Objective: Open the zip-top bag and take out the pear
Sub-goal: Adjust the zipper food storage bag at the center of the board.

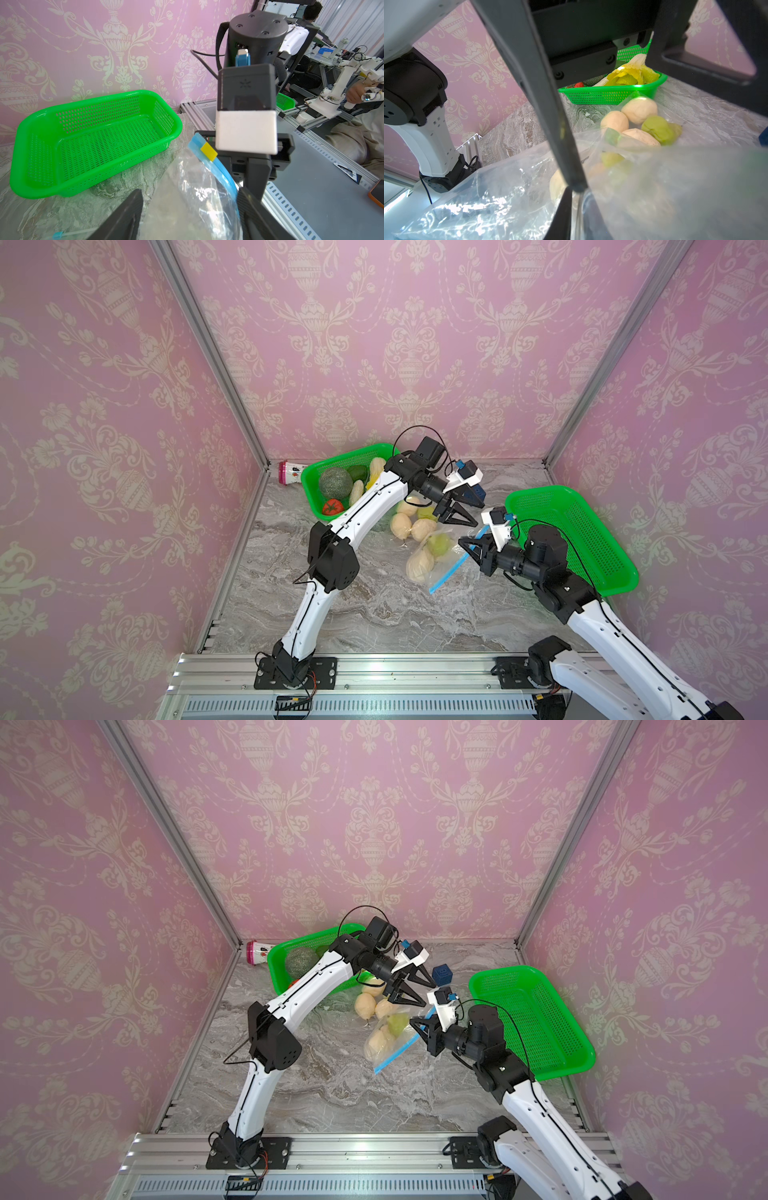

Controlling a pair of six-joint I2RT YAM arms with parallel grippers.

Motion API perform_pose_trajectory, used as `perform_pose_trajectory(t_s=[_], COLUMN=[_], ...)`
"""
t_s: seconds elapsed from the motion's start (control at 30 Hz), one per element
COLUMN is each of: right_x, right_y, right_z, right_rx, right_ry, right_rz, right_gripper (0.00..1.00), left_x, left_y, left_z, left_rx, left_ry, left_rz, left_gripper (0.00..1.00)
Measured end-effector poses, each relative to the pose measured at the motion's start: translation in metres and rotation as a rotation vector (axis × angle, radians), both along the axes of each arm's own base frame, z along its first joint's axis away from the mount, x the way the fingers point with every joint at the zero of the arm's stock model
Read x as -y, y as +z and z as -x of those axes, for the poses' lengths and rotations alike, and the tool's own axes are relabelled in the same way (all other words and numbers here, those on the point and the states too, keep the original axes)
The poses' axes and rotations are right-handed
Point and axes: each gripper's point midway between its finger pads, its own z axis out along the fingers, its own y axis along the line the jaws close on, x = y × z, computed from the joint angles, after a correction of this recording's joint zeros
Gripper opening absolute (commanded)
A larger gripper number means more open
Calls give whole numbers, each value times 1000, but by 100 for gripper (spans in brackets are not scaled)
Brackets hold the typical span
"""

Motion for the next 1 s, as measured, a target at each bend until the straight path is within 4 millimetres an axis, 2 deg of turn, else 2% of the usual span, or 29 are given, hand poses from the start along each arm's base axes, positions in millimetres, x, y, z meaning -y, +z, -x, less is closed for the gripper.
perform_pose_trajectory(t_s=[0.13,0.2,0.23,0.37,0.43,0.6,0.67,0.8,0.9,1.0], right_x=[-1,-1,-1,-2,-2,-2,-1,2,4,5], right_y=[-2,-2,-2,-3,-3,-3,-3,1,21,49], right_z=[0,1,1,1,1,1,1,-3,-9,-14], right_rx=[-5,-8,-8,-1,4,5,5,-12,-5,16], right_ry=[8,10,11,16,18,18,17,-19,-58,-91], right_rz=[2,3,3,8,11,12,12,9,-23,-68], right_gripper=[15,15,15,15,15,14,23,62,70,71], left_x=[9,12,14,15,14,14,14,19,25,21], left_y=[-6,-9,-9,-11,-11,-11,-12,-17,-16,2], left_z=[3,4,6,8,10,11,10,-4,-21,-35], left_rx=[-13,-20,-25,-41,-54,-64,-63,-73,-78,-38], left_ry=[-26,-36,-45,-57,-59,-60,-56,29,156,307], left_rz=[5,8,11,13,7,2,-2,-73,-145,-194], left_gripper=[73,68,62,27,0,0,0,0,0,0])
